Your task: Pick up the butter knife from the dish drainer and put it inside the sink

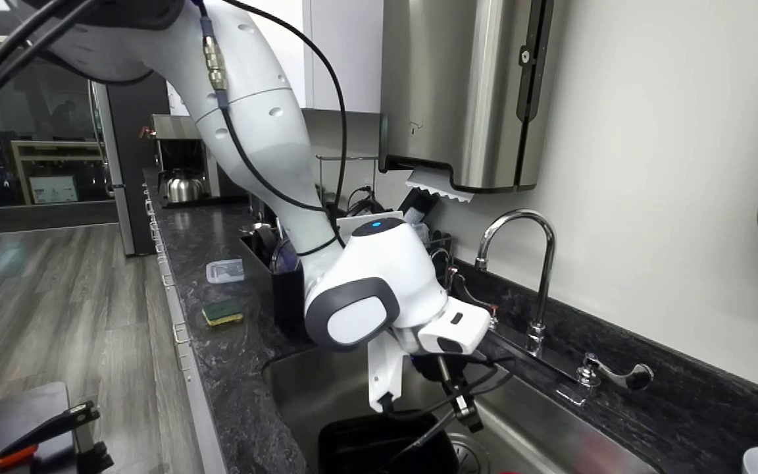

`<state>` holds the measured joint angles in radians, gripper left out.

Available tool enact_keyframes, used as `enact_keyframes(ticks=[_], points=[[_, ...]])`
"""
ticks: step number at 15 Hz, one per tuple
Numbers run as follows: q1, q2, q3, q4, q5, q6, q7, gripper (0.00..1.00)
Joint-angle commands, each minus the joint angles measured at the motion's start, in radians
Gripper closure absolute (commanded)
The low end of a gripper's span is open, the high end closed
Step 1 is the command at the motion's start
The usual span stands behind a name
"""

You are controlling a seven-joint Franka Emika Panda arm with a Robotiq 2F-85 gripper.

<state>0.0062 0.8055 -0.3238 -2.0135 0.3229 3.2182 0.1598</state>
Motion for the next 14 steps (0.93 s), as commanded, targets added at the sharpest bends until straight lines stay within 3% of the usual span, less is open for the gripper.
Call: enact_keyframes(ticks=[1, 14], points=[[0.014, 0.020, -0.019, 0.013, -0.028, -0.007, 0.034, 0.98], [0.025, 0.035, -0.009, 0.015, -0.036, -0.011, 0.028, 0.98]])
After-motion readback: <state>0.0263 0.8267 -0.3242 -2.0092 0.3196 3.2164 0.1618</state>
